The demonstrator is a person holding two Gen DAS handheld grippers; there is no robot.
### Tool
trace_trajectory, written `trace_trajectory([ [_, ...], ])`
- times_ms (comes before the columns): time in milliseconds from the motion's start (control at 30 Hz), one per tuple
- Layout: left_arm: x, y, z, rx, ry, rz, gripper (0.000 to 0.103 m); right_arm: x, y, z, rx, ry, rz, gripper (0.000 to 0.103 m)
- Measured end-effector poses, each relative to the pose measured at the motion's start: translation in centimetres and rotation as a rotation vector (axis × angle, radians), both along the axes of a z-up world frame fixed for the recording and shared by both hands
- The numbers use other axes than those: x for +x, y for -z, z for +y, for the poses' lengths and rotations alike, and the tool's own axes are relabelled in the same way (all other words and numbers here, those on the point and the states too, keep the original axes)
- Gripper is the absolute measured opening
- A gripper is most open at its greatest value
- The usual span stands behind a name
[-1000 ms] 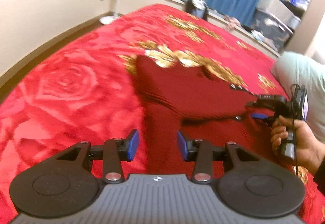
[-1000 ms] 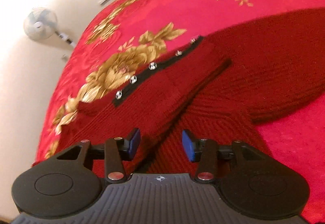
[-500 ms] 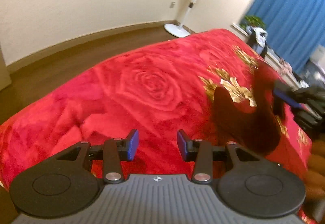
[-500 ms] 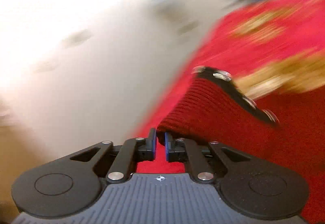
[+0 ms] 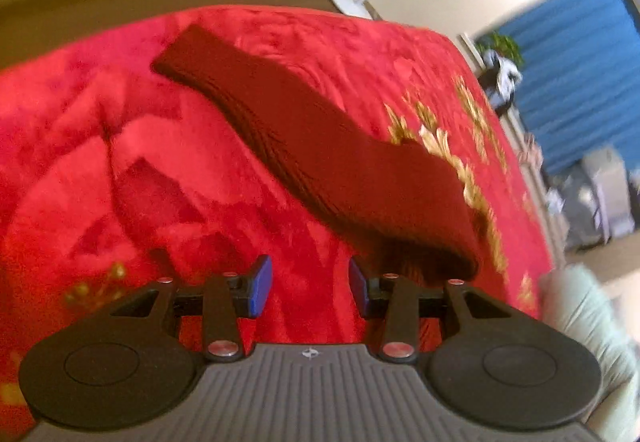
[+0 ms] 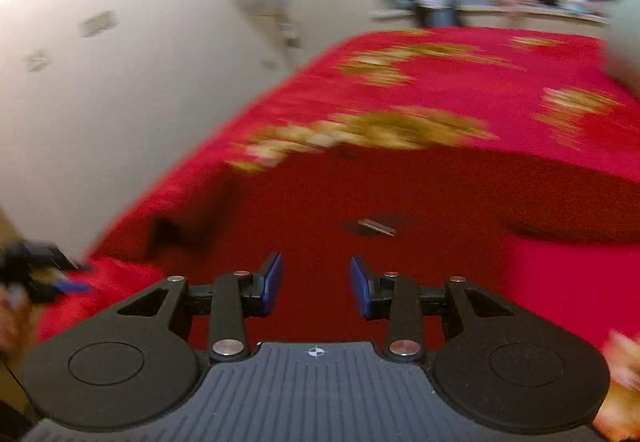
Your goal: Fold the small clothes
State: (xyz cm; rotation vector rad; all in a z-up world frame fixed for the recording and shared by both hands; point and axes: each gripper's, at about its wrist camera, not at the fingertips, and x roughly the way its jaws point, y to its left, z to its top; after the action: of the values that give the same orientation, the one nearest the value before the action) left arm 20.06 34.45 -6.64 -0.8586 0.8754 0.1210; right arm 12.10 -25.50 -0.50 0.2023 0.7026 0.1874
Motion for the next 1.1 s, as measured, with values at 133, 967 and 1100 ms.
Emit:
trace_trajectory([
  [133, 2.2, 1.3, 1.6, -0.059, -0.096, -0.023, 0.046, -6.0, 2.6, -6.4, -0.032, 0.129, 0.038, 0.047],
  [967, -1.3, -5.0, -2.7, 0.49, 0.017, -0.125, 0.042, -8.7, 9.7, -7.8, -0.096, 0.226, 0.153, 0.067],
  [1100, -3.2, -3.2, -9.2, 0.35, 0.315, -0.038, 0.043, -8.9, 9.6, -7.3, -0.131, 0.197, 0.149, 0.063],
])
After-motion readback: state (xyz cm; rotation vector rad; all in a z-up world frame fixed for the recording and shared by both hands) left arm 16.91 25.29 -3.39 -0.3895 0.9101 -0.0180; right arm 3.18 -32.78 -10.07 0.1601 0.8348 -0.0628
